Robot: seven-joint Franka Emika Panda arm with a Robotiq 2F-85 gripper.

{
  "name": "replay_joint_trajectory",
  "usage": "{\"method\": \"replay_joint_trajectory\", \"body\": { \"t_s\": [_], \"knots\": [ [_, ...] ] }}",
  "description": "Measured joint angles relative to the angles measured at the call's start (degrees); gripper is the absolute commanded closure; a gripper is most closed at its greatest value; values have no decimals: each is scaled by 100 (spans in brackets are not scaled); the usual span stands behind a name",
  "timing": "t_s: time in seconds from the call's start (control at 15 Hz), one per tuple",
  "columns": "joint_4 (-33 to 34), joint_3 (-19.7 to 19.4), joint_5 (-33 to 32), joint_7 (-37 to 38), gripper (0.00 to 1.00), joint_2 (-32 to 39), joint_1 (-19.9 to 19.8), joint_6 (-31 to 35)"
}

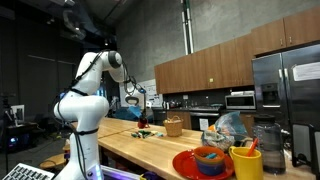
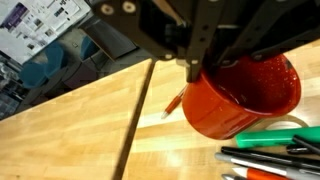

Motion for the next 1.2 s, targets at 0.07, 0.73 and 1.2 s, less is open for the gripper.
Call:
{"method": "replay_joint_trajectory", "body": {
  "t_s": [0.07,0.73,1.2],
  "knots": [
    [-38,-196,-528,337,98,0,152,-5],
    [-364,-1704,-5042,3350,98,-726,917,-879],
    [-921,-789,-7163,4823,98,-1732,78,-2515]
  ]
}}
